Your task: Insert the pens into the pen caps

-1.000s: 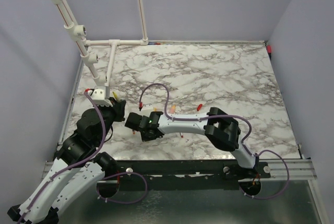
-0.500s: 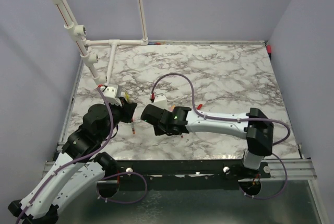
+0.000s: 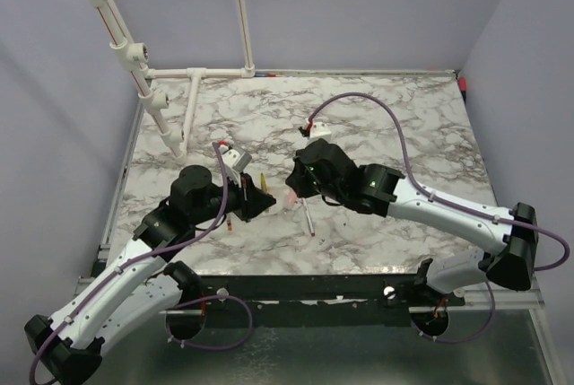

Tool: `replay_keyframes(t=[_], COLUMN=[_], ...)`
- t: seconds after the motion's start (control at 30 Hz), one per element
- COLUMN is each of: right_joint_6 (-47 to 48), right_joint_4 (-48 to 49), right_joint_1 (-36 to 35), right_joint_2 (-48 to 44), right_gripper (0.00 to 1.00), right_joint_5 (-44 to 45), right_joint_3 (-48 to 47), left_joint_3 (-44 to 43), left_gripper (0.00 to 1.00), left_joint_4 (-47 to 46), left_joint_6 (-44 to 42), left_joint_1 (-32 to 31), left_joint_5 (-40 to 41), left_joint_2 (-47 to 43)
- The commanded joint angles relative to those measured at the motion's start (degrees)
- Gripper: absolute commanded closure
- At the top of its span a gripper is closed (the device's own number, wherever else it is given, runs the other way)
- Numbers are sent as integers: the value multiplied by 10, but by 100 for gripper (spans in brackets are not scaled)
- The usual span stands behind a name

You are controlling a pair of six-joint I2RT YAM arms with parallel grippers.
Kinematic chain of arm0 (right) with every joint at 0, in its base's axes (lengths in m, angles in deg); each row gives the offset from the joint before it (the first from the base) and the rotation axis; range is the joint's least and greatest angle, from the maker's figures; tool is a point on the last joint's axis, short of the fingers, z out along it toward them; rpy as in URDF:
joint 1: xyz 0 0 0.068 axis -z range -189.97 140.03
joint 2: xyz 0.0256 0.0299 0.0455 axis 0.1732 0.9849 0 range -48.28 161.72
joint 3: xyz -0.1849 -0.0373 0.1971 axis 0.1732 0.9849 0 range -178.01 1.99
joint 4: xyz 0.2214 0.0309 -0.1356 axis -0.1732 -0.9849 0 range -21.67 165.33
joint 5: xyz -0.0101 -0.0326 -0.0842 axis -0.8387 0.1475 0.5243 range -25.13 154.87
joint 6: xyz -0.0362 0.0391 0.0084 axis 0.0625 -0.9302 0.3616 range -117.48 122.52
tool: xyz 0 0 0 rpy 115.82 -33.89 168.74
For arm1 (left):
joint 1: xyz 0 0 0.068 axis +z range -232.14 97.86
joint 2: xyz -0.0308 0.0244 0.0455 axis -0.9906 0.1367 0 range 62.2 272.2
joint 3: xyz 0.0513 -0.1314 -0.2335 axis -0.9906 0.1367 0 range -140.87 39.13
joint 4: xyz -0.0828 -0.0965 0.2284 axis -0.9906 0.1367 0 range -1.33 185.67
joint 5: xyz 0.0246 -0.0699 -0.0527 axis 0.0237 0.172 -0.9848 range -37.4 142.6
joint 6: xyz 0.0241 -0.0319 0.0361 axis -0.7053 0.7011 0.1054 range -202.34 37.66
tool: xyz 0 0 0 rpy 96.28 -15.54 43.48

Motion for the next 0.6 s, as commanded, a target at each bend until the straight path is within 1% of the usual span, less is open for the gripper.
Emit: replay_keyframes(t=[0.0, 0.17, 0.33, 0.57], right_joint_6=[56, 78, 83, 69], right_joint_4=[51, 96, 150, 237], right_joint_1=[20, 36, 38, 38], right_joint_2=[-47, -107, -145, -175], right_gripper=[99, 100, 99, 99], right_joint_5=[-31, -66, -117, -194], right_joint_3=[10, 29, 40, 71], left_joint_3=[14, 31, 52, 75], left_gripper=[100, 100, 100, 100], left_joint_4=[-71, -115, -159, -204], left_joint_6=[21, 36, 58, 81], left_joint_1=[-2, -2, -2, -1], left_joint_5=[-131, -204, -241, -268], left_joint_2=[10, 25, 29, 20])
